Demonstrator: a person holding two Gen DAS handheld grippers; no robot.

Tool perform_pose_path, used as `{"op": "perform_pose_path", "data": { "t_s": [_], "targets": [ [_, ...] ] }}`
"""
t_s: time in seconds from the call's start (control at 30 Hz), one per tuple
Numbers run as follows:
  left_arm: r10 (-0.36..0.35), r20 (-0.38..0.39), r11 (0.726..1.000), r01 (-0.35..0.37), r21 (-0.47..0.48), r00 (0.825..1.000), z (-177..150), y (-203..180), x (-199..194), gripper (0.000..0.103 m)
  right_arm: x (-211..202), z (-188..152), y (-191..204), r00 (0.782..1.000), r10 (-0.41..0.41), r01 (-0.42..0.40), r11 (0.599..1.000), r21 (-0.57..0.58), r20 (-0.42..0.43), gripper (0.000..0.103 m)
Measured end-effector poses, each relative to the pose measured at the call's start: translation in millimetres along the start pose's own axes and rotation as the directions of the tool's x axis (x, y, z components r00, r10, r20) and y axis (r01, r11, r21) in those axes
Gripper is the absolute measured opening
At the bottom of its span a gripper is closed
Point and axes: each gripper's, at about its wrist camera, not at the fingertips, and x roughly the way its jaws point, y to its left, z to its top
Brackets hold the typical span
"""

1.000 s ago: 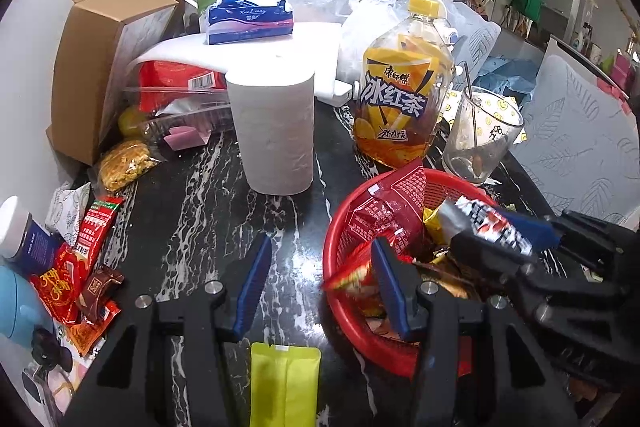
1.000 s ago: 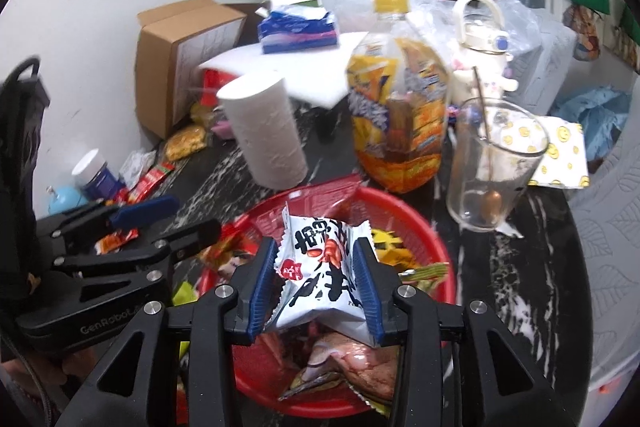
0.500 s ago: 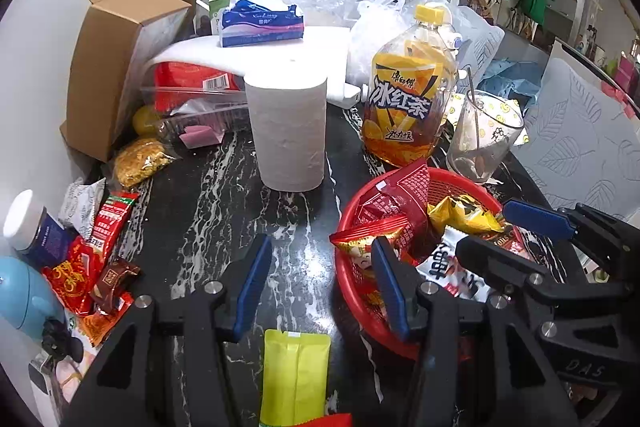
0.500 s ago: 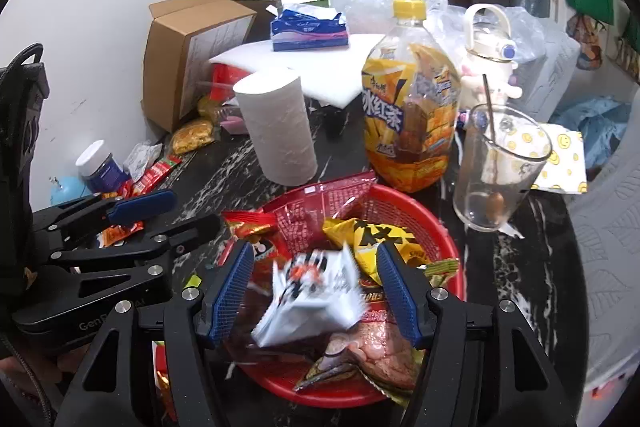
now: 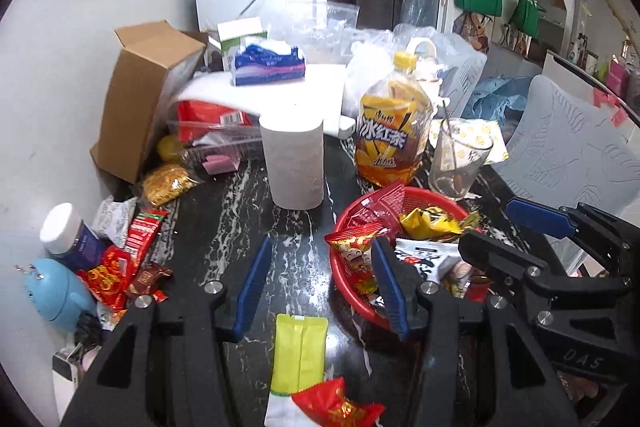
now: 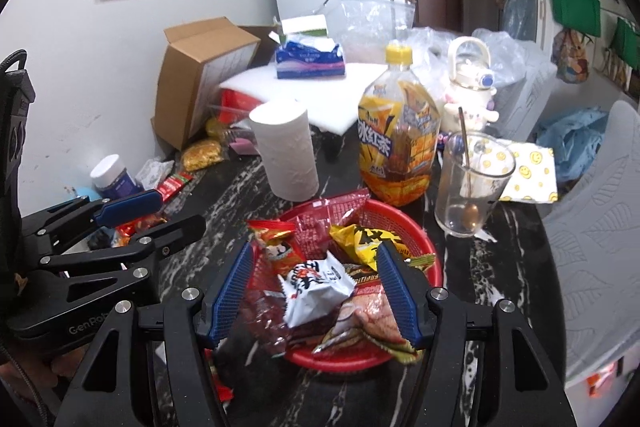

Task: Organize snacks
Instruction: 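Withdraw both open tools from the basket toward the remaining loose snacks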

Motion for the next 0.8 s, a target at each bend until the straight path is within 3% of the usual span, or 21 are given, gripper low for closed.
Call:
{"op": "perform_pose_path", "data": {
  "t_s": [0.3,0.8],
  "targets": [
    [0.011,0.080,1.000,-0.011,0.010,0.997,-11,-5,-57,0.051,-53,-7,19,0.997,-0.014,0.015,1.000,-0.013,0.078,0.064],
    [0.031,0.133,0.999,-0.035,0.030,0.991,-52,-12,-126,0.051,-119,-45,48,0.988,-0.039,0.043,0.999,-0.018,0.149,0.068]
  ]
}}
